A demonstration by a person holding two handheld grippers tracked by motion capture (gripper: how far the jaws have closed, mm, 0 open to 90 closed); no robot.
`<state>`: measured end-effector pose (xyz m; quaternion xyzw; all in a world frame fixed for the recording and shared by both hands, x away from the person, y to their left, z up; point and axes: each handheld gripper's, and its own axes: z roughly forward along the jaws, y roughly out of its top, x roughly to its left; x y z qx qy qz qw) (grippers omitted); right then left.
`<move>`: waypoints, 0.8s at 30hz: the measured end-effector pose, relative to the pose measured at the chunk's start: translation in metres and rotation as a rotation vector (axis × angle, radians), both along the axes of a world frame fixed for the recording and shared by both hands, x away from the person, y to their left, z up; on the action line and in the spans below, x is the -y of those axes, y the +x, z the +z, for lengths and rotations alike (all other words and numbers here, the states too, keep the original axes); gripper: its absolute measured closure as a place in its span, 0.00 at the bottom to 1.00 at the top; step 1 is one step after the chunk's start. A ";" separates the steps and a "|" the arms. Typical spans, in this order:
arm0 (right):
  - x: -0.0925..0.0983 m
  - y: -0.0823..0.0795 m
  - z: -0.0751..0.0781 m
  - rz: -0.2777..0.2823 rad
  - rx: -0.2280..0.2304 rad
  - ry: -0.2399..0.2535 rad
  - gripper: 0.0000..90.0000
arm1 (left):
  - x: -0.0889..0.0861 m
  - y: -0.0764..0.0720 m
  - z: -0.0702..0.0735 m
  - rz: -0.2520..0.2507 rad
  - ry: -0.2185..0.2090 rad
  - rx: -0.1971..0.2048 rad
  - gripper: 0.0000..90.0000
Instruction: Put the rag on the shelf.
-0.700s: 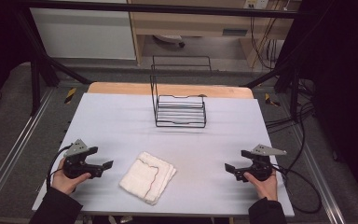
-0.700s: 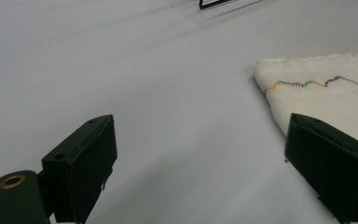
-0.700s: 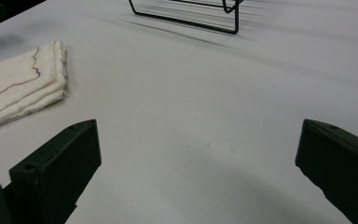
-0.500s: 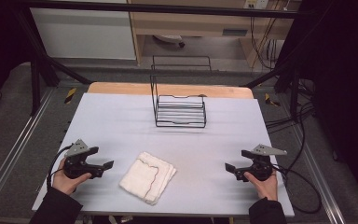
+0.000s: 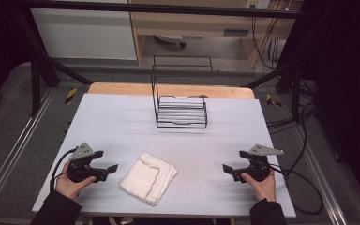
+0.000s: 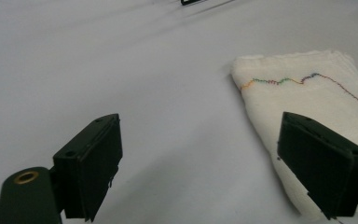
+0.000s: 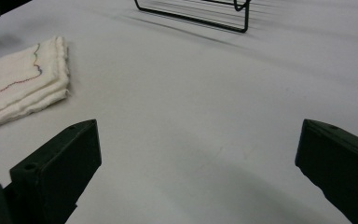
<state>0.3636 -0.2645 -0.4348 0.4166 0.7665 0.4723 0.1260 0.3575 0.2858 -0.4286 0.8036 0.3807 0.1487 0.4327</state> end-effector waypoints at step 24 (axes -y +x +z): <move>-0.084 0.010 0.006 0.121 0.001 -0.082 0.04 | 0.034 -0.027 -0.015 -0.051 0.035 -0.135 0.60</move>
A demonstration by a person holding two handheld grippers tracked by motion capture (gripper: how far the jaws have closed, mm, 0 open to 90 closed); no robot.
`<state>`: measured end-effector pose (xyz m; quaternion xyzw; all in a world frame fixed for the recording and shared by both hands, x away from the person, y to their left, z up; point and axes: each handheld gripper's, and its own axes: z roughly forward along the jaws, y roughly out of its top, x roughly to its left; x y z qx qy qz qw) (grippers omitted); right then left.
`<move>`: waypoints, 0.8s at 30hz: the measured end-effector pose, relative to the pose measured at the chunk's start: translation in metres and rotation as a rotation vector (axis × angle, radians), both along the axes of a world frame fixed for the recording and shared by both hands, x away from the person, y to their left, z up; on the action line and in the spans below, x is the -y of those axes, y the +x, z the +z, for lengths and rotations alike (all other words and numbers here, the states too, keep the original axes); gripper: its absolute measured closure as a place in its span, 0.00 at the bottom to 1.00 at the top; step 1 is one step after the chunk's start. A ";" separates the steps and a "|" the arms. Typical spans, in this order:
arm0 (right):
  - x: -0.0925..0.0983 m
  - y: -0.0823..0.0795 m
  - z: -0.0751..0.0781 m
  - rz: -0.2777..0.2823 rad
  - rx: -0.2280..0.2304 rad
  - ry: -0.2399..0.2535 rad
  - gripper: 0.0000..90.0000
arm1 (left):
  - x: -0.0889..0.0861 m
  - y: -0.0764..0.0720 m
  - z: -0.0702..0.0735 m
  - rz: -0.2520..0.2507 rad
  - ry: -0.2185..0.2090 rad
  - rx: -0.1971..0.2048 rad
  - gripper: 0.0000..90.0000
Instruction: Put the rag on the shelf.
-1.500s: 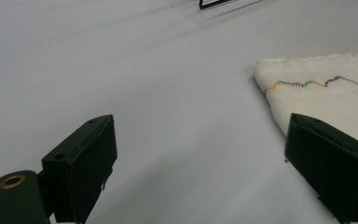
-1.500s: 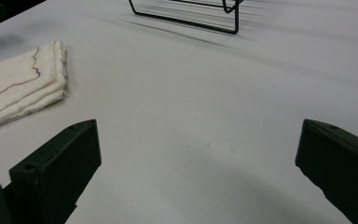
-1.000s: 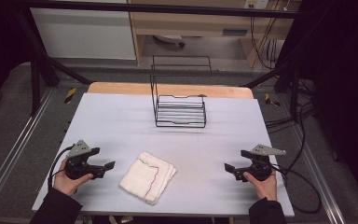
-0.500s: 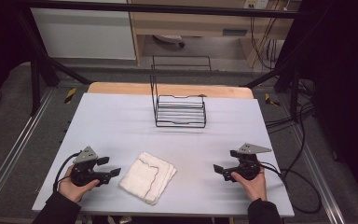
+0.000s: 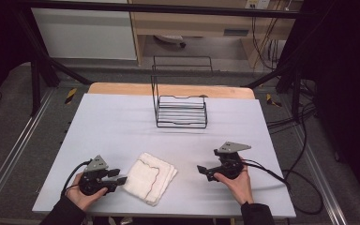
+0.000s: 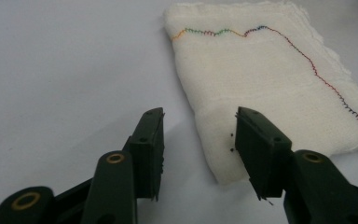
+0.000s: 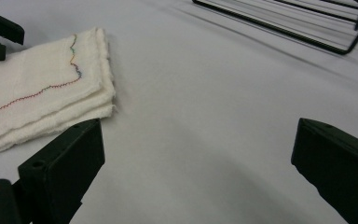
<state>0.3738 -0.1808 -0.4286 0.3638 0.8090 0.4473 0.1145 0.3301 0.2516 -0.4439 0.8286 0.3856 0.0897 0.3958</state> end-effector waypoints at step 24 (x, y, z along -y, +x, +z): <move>-0.107 0.020 -0.012 0.153 -0.051 -0.075 0.38 | 0.014 -0.008 -0.005 0.030 0.017 -0.055 0.76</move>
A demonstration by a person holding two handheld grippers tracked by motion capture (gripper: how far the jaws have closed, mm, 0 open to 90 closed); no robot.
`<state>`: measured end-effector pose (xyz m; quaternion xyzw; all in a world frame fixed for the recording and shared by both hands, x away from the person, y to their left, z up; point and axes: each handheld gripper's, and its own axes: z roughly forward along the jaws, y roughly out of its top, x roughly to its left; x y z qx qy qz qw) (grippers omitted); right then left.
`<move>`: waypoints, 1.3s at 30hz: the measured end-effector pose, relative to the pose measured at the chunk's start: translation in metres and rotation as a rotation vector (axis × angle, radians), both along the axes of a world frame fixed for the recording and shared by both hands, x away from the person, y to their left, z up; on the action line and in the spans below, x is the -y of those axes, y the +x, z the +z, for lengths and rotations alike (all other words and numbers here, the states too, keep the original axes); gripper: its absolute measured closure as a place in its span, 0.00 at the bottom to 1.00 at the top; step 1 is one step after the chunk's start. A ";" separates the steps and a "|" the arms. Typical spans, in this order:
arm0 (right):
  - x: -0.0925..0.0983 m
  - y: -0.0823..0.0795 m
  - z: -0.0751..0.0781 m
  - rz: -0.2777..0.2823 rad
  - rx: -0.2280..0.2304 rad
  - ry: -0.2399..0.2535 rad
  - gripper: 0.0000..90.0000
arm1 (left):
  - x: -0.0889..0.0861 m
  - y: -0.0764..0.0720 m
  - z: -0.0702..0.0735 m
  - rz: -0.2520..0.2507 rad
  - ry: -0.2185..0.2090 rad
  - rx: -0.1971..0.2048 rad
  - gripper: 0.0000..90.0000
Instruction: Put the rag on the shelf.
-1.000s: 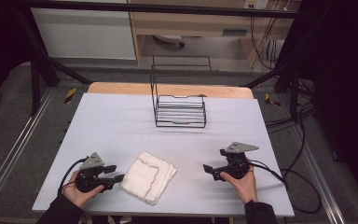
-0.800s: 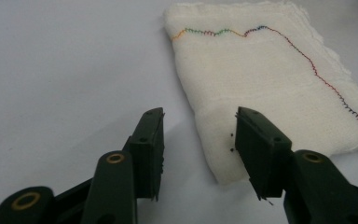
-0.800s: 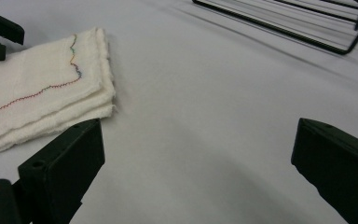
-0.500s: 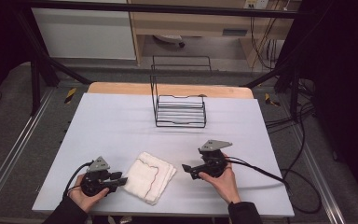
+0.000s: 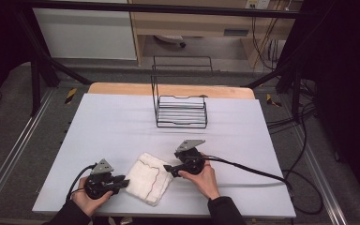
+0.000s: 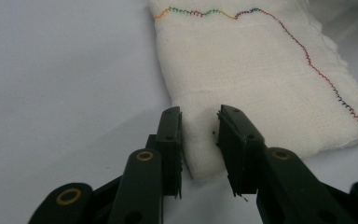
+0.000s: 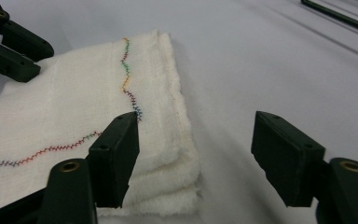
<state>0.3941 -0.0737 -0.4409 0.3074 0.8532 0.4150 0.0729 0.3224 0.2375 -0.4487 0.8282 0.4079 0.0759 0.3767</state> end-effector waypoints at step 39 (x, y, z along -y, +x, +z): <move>0.004 -0.023 0.002 -0.049 -0.140 -0.024 0.90 | 0.018 0.036 0.008 0.023 0.015 -0.008 0.92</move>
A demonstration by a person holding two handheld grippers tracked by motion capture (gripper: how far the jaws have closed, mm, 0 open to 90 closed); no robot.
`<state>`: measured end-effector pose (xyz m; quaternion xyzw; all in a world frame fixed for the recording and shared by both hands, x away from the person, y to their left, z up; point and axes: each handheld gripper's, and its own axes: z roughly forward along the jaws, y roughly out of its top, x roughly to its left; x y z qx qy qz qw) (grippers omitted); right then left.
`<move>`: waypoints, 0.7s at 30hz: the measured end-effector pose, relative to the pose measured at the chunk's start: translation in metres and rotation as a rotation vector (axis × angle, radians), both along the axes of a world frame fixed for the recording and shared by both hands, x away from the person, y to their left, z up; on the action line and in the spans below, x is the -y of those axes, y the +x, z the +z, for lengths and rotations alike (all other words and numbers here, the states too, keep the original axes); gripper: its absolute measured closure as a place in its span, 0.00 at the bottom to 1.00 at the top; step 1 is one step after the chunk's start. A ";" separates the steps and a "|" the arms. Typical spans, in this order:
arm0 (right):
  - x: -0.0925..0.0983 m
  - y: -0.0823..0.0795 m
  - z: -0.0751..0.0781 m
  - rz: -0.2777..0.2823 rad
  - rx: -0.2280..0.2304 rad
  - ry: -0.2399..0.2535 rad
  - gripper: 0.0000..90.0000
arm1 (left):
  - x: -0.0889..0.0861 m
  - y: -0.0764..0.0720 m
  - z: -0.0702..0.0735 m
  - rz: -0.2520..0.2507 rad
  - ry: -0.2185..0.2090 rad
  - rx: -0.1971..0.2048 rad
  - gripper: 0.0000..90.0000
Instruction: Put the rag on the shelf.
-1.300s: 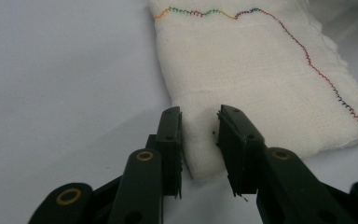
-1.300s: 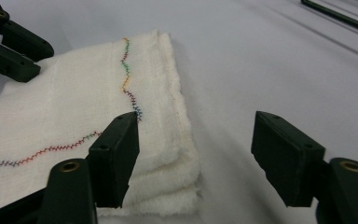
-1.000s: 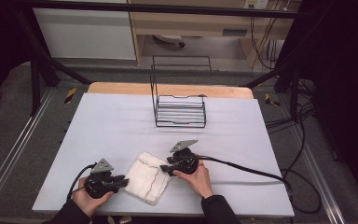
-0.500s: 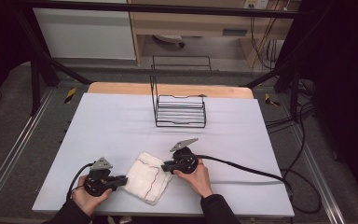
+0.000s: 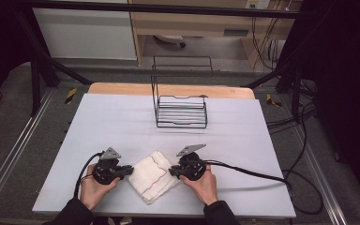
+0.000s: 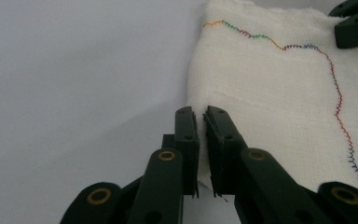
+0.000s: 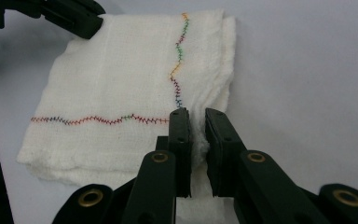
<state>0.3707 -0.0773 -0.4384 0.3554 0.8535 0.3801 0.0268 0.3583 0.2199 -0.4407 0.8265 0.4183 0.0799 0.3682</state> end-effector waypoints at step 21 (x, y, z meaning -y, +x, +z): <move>-0.045 0.061 -0.007 0.002 0.128 0.022 0.55 | 0.001 -0.006 -0.006 -0.003 0.010 0.055 0.90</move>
